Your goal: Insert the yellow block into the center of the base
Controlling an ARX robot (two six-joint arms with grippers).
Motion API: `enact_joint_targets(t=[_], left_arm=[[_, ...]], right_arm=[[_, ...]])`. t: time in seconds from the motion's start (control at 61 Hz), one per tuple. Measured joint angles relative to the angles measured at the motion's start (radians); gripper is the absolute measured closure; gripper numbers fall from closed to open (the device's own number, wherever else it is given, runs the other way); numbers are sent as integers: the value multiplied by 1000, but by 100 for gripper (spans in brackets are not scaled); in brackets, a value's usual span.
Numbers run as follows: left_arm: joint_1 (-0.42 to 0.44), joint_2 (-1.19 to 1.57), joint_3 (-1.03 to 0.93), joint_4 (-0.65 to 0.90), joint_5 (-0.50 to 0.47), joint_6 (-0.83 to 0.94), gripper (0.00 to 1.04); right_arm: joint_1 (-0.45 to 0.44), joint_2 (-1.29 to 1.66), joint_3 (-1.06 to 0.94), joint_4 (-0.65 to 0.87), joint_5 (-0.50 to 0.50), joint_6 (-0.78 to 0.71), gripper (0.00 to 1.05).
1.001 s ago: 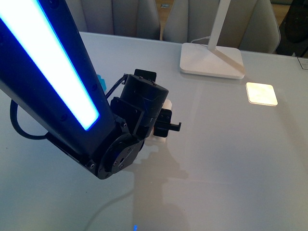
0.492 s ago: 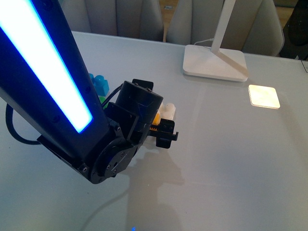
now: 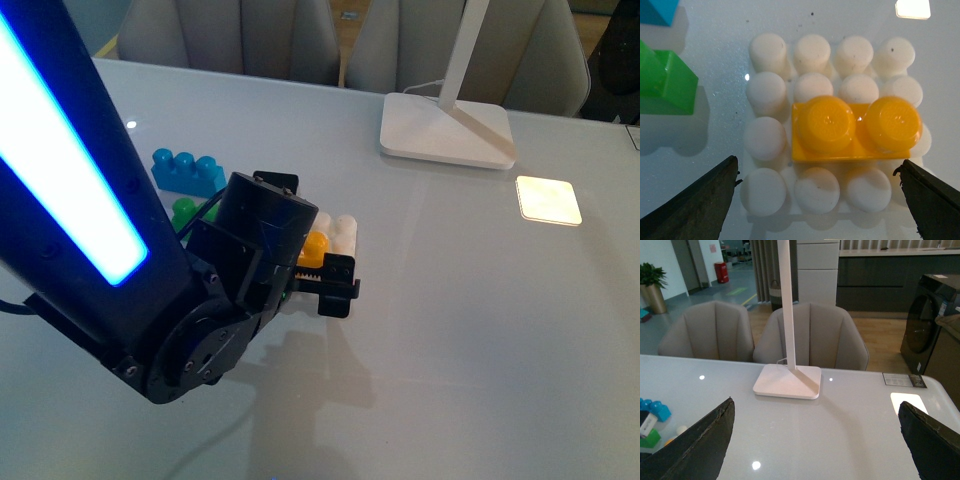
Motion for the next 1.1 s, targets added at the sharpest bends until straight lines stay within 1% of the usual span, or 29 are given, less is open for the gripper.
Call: enact_joint_targets(t=[0.246, 0.443, 0.574, 0.705, 0.82, 0.869, 0.968, 1.001, 1.033, 1.099], left_arm=[[19, -107, -98, 64, 28, -21, 7], [53, -228, -241, 154, 94, 18, 7], [124, -388, -408, 237, 181, 72, 7], [203, -528, -533, 254, 254, 108, 7], [301, -658, -626, 262, 317, 136, 7], [323, -683, -639, 262, 318, 141, 7], [330, -689, -643, 264, 320, 146, 7], [326, -679, -651, 299, 294, 161, 10], [321, -654, -670, 382, 240, 176, 17], [322, -629, -706, 488, 171, 196, 29]], right_arm=[[0, 0, 0, 0, 0, 0, 9], [0, 0, 0, 0, 0, 0, 9], [0, 0, 0, 0, 0, 0, 9], [0, 0, 0, 0, 0, 0, 9], [0, 0, 0, 0, 0, 0, 9], [0, 0, 0, 0, 0, 0, 9], [0, 0, 0, 0, 0, 0, 9], [0, 0, 0, 0, 0, 0, 9], [0, 0, 0, 0, -1, 0, 9], [0, 0, 0, 0, 1, 0, 9]])
